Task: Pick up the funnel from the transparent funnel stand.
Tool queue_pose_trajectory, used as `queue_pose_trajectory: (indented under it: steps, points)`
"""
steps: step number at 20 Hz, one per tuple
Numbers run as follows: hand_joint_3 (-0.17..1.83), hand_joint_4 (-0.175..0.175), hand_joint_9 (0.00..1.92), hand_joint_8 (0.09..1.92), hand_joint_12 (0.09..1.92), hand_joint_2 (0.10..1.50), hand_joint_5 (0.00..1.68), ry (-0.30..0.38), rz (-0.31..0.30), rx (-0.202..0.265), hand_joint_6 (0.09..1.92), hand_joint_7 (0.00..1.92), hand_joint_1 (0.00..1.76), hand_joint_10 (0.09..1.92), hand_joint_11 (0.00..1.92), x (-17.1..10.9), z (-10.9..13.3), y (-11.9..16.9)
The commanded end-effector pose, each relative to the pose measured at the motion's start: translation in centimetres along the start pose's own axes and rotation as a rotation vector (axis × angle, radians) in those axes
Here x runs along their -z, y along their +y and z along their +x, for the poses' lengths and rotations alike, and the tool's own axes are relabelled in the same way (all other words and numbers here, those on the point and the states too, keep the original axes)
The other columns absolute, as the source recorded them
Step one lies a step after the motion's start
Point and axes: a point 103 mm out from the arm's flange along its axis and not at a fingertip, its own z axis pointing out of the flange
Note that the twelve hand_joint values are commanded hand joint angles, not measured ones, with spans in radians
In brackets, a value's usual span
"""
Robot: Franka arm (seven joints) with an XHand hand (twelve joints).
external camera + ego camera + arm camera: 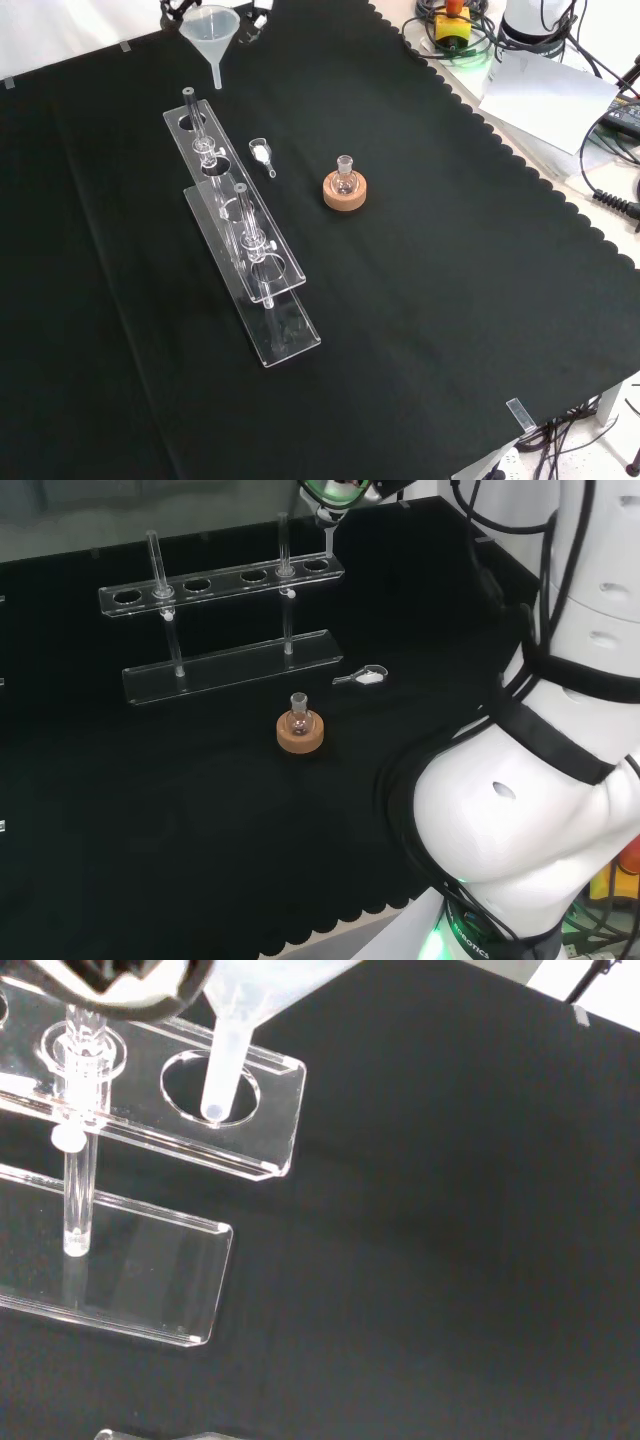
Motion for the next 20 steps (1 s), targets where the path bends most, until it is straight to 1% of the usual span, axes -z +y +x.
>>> queue_pose_trajectory:
  steps: [1, 2, 4, 5, 7, 8, 10, 12, 15, 17, 18, 20]
  points:
    - [0.69, 0.095, 1.19, 0.57, 1.15, 0.71, 0.95, -0.020, -0.027, -0.034, 0.64, 0.93, 0.92, 0.35, 0.79, 0.9, -0.8, -3.7]
    - [0.69, 0.092, 1.20, 0.56, 1.14, 0.71, 0.95, -0.022, -0.025, -0.036, 0.64, 0.94, 0.93, 0.34, 0.80, 0.9, -0.8, -4.1]
    - [0.39, 0.146, 1.21, 0.57, 1.13, 0.90, 0.96, -0.023, -0.021, -0.037, 0.90, 0.94, 0.98, 0.33, 0.82, 0.7, -0.8, -4.9]
    - [0.25, 0.161, 1.22, 0.58, 1.13, 0.99, 0.95, -0.025, -0.017, -0.040, 0.97, 0.94, 0.99, 0.32, 0.82, 0.6, -0.7, -5.4]
    - [0.11, 0.173, 1.22, 0.58, 1.13, 1.06, 0.95, -0.029, -0.012, -0.043, 1.02, 0.94, 1.00, 0.31, 0.82, 0.4, -0.6, -6.4]
    - [0.07, 0.174, 1.23, 0.58, 1.13, 1.08, 0.95, -0.032, 0.004, -0.038, 1.03, 0.94, 1.00, 0.30, 0.83, 0.4, -0.5, -6.4]
    - [0.04, 0.175, 1.23, 0.59, 1.12, 1.10, 0.95, -0.035, 0.000, -0.038, 1.04, 0.94, 1.00, 0.30, 0.83, 0.3, -0.4, -6.8]
    - [0.03, 0.175, 1.23, 0.59, 1.12, 1.10, 0.95, -0.033, -0.022, -0.039, 1.04, 0.94, 1.00, 0.30, 0.83, 0.2, -0.3, -7.4]
    - [0.03, 0.175, 1.23, 0.59, 1.12, 1.10, 0.95, -0.036, -0.030, -0.033, 1.04, 0.94, 1.00, 0.29, 0.84, 0.0, -0.1, -8.5]
    - [0.03, 0.175, 1.24, 0.59, 1.12, 1.10, 0.95, -0.034, -0.051, -0.042, 1.04, 0.94, 1.00, 0.29, 0.84, -0.3, 0.2, -9.9]
    - [0.03, 0.175, 1.24, 0.59, 1.12, 1.10, 0.95, -0.037, -0.049, -0.044, 1.04, 0.94, 1.00, 0.29, 0.84, -0.4, 0.5, -10.9]
    - [0.03, 0.175, 1.24, 0.59, 1.12, 1.11, 0.95, -0.043, -0.024, -0.041, 1.04, 0.94, 1.01, 0.29, 0.84, -0.5, 1.3, -11.8]
